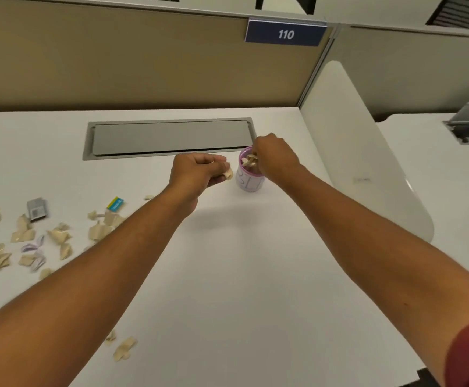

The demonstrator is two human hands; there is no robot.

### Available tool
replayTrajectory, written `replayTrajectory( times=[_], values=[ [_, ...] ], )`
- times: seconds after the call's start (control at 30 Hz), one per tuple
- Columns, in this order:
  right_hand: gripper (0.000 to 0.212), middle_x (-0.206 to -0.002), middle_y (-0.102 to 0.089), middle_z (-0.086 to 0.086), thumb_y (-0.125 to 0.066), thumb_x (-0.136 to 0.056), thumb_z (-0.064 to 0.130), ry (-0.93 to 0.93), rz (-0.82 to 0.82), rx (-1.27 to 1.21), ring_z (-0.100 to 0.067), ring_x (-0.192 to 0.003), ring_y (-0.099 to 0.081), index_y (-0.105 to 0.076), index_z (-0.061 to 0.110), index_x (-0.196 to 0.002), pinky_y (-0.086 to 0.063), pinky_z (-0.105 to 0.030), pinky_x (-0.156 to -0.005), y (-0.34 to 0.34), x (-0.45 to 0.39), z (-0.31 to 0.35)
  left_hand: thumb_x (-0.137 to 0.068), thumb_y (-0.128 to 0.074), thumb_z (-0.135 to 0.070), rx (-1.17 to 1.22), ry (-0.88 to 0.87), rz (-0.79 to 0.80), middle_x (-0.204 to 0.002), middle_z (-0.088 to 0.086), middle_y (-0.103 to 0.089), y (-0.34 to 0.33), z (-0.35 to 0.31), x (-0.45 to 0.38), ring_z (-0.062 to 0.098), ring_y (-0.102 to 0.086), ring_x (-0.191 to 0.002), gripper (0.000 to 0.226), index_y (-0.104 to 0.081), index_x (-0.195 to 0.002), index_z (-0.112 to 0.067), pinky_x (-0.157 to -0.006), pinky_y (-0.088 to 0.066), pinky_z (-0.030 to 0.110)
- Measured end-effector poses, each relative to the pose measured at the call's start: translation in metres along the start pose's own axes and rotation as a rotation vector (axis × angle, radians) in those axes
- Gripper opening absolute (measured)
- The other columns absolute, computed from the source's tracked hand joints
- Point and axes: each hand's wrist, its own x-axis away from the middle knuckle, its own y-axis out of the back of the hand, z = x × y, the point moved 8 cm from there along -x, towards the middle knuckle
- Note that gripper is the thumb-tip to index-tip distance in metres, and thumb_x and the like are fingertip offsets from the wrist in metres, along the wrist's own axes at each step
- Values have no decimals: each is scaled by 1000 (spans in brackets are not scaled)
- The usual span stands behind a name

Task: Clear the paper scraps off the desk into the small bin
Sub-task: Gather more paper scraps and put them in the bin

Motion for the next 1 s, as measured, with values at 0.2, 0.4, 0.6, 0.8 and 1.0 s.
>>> replayTrajectory(
  times=[0.2, 0.4, 0.6, 0.8, 1.0],
  values=[
    [64, -126, -68, -12, -89, -76, 34, 34, 211, 33, -32, -111, -69, -62, 11, -130, -48, -34, -77, -32, -18, 8, -82, -87, -4, -48, -8, -29, -91, 6, -80, -10, 1, -19, 17, -80, -79, 16, -81, -96, -1, -74, -63, 22],
    [59, -129, -66, -14, -87, -80, 22, 91, 274, -80, -29, -104, -66, -64, 12, -133, -53, -34, -84, -24, -19, 5, -85, -84, -5, -200, -46, -64, -98, 11, -80, -23, -7, -27, 26, -79, -90, 17, -81, -101, -1, -82, -66, 30],
    [57, -113, -76, -3, -93, -66, 5, 75, 250, -365, -22, -97, -73, -76, 15, -120, -64, -35, -81, 29, -7, -29, -87, -81, -4, -561, -219, -44, -101, 14, -79, -66, -37, -37, 29, -78, -89, 15, -82, -102, -3, -87, -66, 42],
    [28, -96, -78, -13, -77, -80, -11, -212, -35, -999, -26, -81, -77, -78, 3, -105, -67, -42, -71, 35, 32, -97, -88, -79, -11, -1106, -421, 98, -103, 11, -76, -126, -35, -54, 27, -69, -94, 16, -83, -103, -12, -73, -52, 30],
    [38, -137, -65, -6, -68, -95, 21, -183, -20, -650, -25, -129, -59, -67, 17, -132, -42, -34, -112, -56, 103, -87, -95, -65, -13, -1558, -512, 308, -109, 19, -75, -163, -3, -73, 40, -70, -98, 23, -79, -113, -8, -77, -53, 37]
  ],
)
